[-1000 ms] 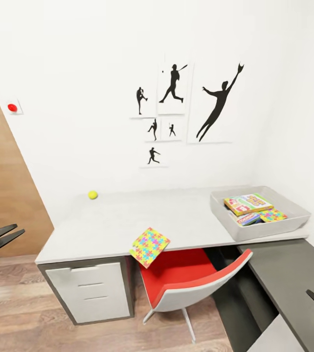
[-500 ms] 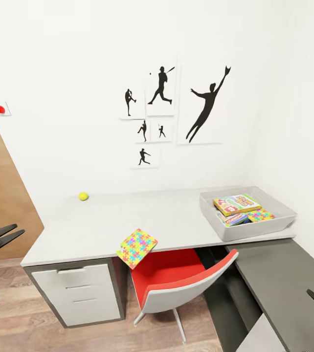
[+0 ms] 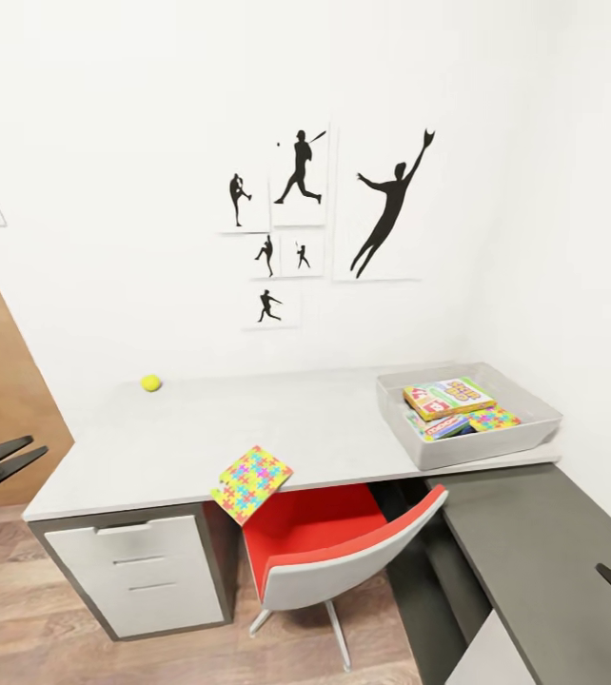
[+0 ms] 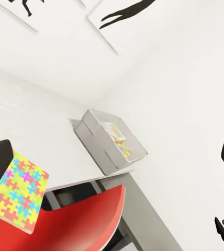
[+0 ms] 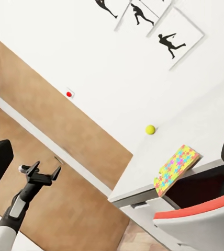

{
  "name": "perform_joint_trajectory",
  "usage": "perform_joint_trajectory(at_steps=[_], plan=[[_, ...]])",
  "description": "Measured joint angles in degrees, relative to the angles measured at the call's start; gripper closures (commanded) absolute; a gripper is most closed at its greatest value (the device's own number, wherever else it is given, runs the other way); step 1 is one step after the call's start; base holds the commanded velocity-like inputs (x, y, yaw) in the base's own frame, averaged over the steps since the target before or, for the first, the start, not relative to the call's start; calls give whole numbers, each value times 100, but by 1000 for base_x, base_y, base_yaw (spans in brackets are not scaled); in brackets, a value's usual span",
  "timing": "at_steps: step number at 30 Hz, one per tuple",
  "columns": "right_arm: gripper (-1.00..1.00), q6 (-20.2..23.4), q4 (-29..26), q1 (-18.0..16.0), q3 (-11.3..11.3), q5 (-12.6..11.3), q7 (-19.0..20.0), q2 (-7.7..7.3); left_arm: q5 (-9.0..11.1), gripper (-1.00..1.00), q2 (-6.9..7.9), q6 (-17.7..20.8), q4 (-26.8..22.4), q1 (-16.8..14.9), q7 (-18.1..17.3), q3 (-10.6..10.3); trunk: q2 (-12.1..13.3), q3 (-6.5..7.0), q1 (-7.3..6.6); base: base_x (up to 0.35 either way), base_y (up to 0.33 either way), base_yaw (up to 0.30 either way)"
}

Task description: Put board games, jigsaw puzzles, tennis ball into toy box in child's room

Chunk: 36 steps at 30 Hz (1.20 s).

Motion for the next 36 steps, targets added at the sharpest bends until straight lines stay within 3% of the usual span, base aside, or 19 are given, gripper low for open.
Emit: perform_joint_trajectory(at_steps=[11,17,22,36], plan=[[-100,0,0,0,3,-7,-3,5,0,-100,1,0,1,2,0,0,0,0,0,2,-147,0],[-100,10,5,-9,23,28,-62,185,-5,-100,-145,-24,88,123,-142,26,0,0,0,0,0,0],[-100,25,5,-8,11,22,-83,254,-3,-100,-260,-22,194,119,-133,-104,0,0,0,0,0,0],[-100,60,5,-8,-6,10,-123,304,-7,-100,-343,-21,283,116,-131,-242,0,0,0,0,0,0]])
